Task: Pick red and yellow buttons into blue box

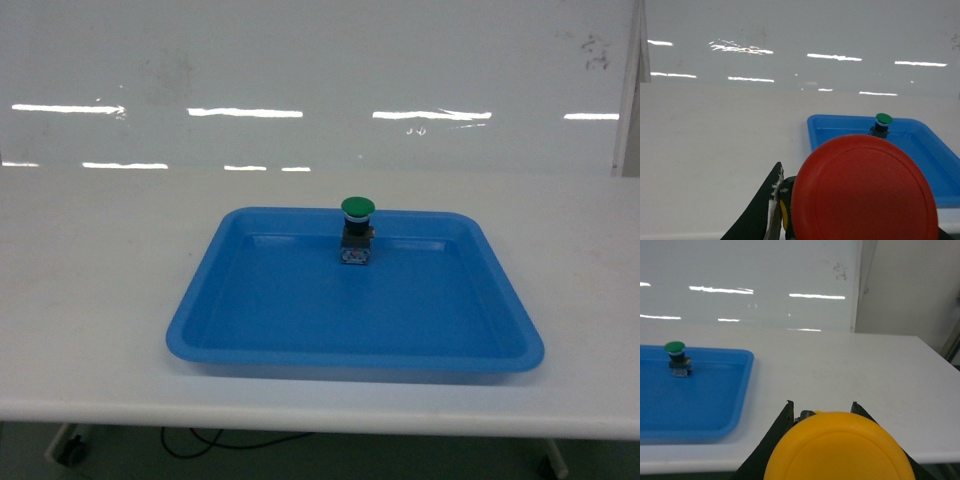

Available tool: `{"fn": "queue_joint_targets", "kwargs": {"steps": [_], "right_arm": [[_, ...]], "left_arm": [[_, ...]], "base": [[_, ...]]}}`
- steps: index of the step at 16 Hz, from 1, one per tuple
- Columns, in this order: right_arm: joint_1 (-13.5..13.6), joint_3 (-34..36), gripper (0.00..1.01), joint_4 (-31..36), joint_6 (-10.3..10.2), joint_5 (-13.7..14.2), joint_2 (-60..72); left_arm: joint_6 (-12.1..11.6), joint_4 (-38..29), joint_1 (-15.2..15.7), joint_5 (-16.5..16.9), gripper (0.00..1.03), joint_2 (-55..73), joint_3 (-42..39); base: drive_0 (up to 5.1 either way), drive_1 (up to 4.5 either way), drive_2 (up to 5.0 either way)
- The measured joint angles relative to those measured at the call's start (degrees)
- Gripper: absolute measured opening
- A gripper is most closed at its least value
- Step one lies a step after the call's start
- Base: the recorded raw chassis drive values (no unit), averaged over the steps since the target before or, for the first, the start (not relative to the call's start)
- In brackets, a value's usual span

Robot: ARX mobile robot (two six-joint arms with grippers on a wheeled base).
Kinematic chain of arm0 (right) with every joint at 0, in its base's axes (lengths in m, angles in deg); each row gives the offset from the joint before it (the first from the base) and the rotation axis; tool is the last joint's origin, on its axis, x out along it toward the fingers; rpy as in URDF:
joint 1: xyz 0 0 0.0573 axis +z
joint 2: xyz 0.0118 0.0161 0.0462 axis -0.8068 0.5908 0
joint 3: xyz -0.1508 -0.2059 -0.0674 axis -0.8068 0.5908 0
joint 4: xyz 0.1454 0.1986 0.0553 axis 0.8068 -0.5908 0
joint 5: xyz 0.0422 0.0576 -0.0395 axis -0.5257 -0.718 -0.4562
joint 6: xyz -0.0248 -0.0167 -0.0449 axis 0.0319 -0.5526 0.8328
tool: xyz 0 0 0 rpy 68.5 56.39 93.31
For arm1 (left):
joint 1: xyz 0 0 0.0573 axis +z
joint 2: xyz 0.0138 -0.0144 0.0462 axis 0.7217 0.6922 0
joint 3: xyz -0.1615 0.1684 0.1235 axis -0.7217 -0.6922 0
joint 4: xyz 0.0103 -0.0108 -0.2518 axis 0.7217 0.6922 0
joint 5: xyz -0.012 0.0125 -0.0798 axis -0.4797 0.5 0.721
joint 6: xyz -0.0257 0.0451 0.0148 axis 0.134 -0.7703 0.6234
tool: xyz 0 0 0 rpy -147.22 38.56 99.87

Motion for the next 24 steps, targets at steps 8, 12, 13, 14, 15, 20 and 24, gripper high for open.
{"fn": "queue_joint_targets", "kwargs": {"steps": [8,12,13,14,15,20,24], "right_arm": [[0.0,0.07,0.28,-0.24,0.0,0.11,0.13],[0.0,0.07,0.28,-0.39,0.0,0.13,0.15],[0.0,0.07,0.28,-0.31,0.0,0.13,0.15],[0.0,0.07,0.28,-0.28,0.0,0.11,0.15],[0.0,0.07,0.28,-0.39,0.0,0.11,0.15],[0.0,0.07,0.28,-0.35,-0.02,0.15,0.15],[0.0,0.07,0.28,-0.33,0.0,0.15,0.15]], "left_arm": [[0.0,-0.02,-0.11,0.22,0.35,0.13,0.0],[0.0,-0.04,-0.11,0.24,0.35,0.13,0.0],[0.0,0.04,-0.11,0.24,0.35,0.13,0.0],[0.0,0.02,-0.11,0.24,0.35,0.13,0.0],[0.0,0.04,-0.09,0.24,0.35,0.13,0.0],[0.0,-0.04,-0.11,0.24,0.35,0.13,0.0],[0.0,0.09,-0.11,0.24,0.35,0.2,-0.04]], "base": [[5.0,-2.42,-2.4],[5.1,-2.34,-2.3],[4.9,-2.55,-2.6],[4.9,-2.56,-2.6],[4.9,-2.52,-2.5],[5.0,-2.42,-2.4],[5.0,-2.46,-2.5]]}}
